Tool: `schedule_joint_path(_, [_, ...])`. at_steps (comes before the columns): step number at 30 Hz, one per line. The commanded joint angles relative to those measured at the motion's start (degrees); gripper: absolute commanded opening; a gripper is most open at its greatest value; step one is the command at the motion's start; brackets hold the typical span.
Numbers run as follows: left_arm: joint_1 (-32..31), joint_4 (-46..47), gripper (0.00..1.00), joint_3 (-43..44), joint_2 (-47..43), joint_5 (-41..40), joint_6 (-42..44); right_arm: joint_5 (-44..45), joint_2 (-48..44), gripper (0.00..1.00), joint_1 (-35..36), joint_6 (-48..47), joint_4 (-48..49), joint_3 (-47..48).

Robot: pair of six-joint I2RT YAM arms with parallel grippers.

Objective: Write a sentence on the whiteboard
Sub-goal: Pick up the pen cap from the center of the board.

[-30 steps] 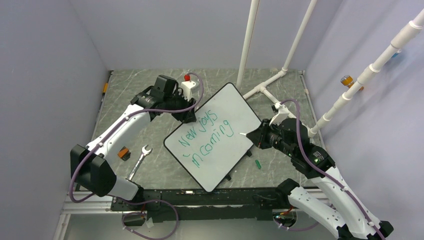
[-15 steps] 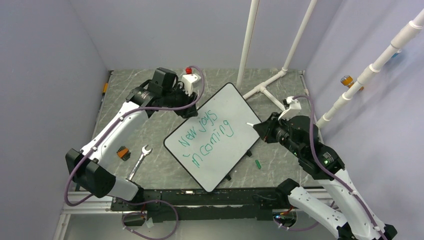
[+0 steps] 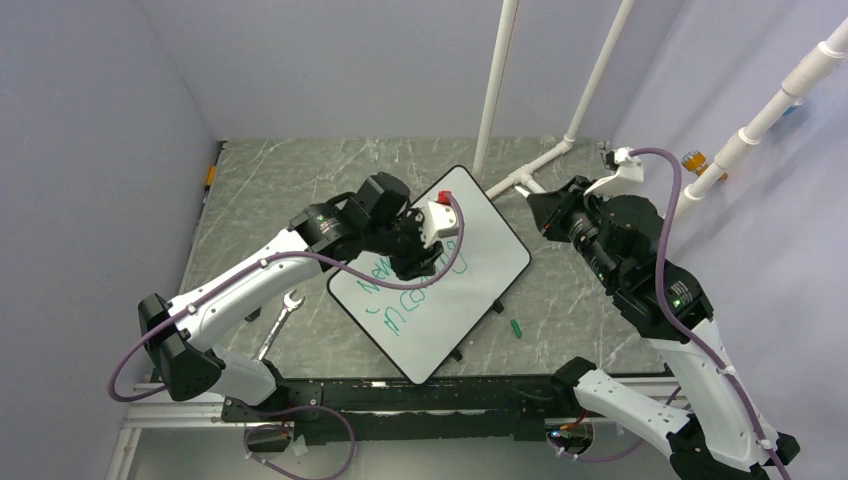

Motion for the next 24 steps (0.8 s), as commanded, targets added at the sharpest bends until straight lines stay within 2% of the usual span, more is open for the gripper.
schedule_joint_path(1, [-4.5, 6.6, 0.48, -3.0, -0.5, -1.7, 5.5, 6.2, 0.9, 0.00, 0.1, 0.5, 1.1, 6.0])
schedule_joint_path(8, [-13.1, 13.7, 0.46, -6.6, 4.0, -3.8, 15.3, 10.0, 0.5, 0.00, 0.1, 0.1, 1.2, 10.9])
schedule_joint_path(14, [-18.7, 17.1, 0.46, -5.7, 10.6, 2.5, 24.9, 9.0, -0.7, 0.00, 0.2, 0.2, 0.7, 10.7])
schedule_joint_path(17, [-21.6, 16.3, 0.46, -2.9, 15.2, 2.6, 30.8, 8.6, -1.7, 0.00, 0.2, 0.5, 0.2, 9.8])
schedule_joint_path(24, [-25.1, 15.0, 0.47, 3.6, 26.1, 3.6, 38.0, 8.3, -3.8, 0.00, 0.1, 0.3, -0.1, 8.5])
